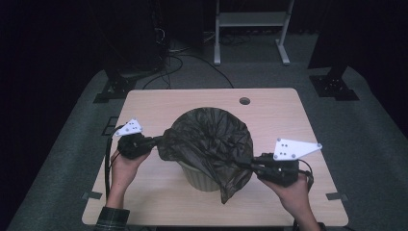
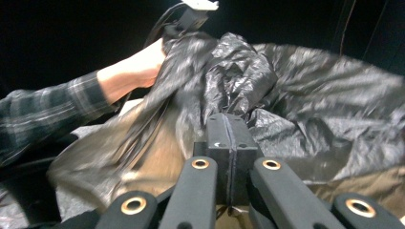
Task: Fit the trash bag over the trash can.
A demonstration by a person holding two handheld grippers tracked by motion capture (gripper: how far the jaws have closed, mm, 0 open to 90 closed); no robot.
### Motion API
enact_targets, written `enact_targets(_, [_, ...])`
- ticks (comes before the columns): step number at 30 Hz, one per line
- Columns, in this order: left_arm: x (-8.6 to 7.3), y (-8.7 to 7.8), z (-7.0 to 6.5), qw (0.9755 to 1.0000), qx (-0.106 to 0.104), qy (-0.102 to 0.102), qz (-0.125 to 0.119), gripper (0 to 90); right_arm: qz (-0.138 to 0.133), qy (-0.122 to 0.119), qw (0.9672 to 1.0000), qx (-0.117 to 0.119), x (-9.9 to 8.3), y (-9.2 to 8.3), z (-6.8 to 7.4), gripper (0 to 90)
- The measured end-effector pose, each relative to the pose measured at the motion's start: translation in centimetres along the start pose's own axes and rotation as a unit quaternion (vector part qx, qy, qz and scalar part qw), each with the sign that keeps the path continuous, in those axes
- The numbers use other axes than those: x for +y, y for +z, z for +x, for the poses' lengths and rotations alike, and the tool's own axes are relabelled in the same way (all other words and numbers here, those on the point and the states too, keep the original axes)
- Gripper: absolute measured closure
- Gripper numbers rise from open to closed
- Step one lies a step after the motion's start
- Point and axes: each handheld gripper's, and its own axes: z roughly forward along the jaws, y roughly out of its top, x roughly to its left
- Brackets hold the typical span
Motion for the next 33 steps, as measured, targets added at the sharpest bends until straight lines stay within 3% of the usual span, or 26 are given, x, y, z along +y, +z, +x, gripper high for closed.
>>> enact_targets(5, [-1.1, 0.9, 0.2, 0.9998, -0.007, -0.013, 0.01, 90.0, 0.017, 0.006, 0.9998, 0.009, -2.4, 0.0, 1.1, 89.7])
enact_targets(7, [-1.3, 1.4, 0.3, 0.9996, -0.005, -0.013, 0.024, 90.0, 0.027, 0.012, 0.9994, 0.018, -3.2, 0.3, 1.2, 89.7])
enact_targets(14, [-2.0, 3.6, 1.4, 0.998, 0.006, -0.025, 0.058, 90.0, 0.065, 0.021, 0.9975, 0.015, -5.3, 1.7, 0.8, 89.7])
enact_targets(17, [-2.5, 5.1, 1.9, 0.9954, 0.025, -0.027, 0.089, 90.0, 0.088, 0.018, 0.996, 0.002, -5.9, 2.2, 0.6, 89.8])
enact_targets(19, [-3.1, 6.1, 2.4, 0.9943, 0.02, -0.035, 0.099, 90.0, 0.105, 0.018, 0.9942, -0.012, -6.4, 2.6, 0.4, 89.8])
enact_targets(21, [-3.2, 6.8, 2.6, 0.9928, 0.031, -0.033, 0.111, 90.0, 0.102, 0.025, 0.9945, -0.008, -6.6, 2.5, 0.2, 89.8])
enact_targets(25, [-3.5, 7.6, 3.1, 0.992, 0.03, -0.043, 0.114, 90.0, 0.11, 0.025, 0.9932, -0.025, -6.9, 2.4, -0.4, 89.8])
enact_targets(33, [-3.9, 8.7, 3.3, 0.9914, 0.025, -0.044, 0.121, 90.0, 0.132, 0.025, 0.9883, -0.072, -7.8, 2.5, -1.9, 89.8])
